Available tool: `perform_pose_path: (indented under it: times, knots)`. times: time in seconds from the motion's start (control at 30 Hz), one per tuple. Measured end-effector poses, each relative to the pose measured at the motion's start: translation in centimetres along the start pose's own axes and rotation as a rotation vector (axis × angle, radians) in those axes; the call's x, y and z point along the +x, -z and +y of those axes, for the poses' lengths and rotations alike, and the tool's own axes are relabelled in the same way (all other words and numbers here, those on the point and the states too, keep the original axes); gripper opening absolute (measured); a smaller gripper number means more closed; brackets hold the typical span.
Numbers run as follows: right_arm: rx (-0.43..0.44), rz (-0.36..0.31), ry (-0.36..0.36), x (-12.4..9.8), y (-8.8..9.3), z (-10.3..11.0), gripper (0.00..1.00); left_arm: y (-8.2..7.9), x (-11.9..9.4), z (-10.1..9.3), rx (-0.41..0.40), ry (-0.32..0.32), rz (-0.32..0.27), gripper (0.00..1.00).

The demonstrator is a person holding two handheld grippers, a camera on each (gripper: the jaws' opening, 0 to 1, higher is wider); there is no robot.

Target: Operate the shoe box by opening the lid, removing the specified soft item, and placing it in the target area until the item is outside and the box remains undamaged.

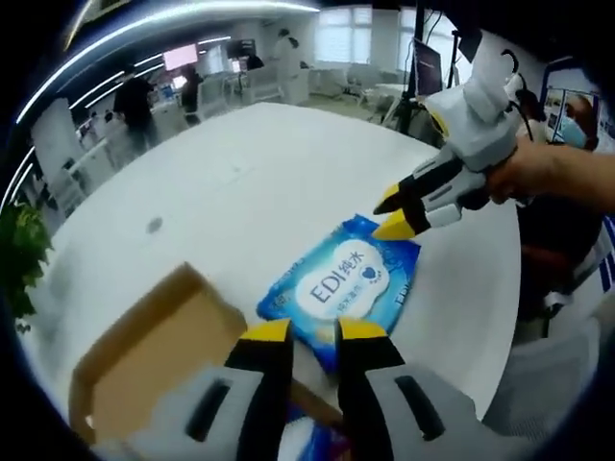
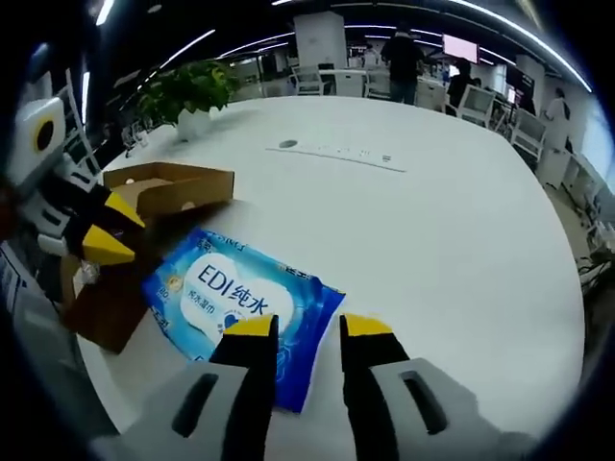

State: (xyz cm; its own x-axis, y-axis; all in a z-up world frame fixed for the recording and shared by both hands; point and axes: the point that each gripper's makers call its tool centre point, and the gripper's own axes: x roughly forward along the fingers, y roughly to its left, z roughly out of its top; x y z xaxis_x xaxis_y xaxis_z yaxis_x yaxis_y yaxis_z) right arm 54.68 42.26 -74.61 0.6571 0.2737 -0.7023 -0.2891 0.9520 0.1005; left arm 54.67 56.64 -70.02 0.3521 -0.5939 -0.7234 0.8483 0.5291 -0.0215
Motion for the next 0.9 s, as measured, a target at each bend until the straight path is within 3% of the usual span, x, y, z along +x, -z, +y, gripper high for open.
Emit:
perform_pose_path:
  times: [0.3, 0.9]
  knots:
    - [-0.016, 0.015, -0.002, -2.0, 0.5, 1.0, 0.33, -0.2, -1.9, 0.2, -0.043, 0.007, -0.039, 0.23]
    - [-0.067, 0.002, -0.008, -5.8, -0.6, 3.3, 0.42, 1.6, -5.4, 1.4, -0.049, 0.02, -0.033, 0.35]
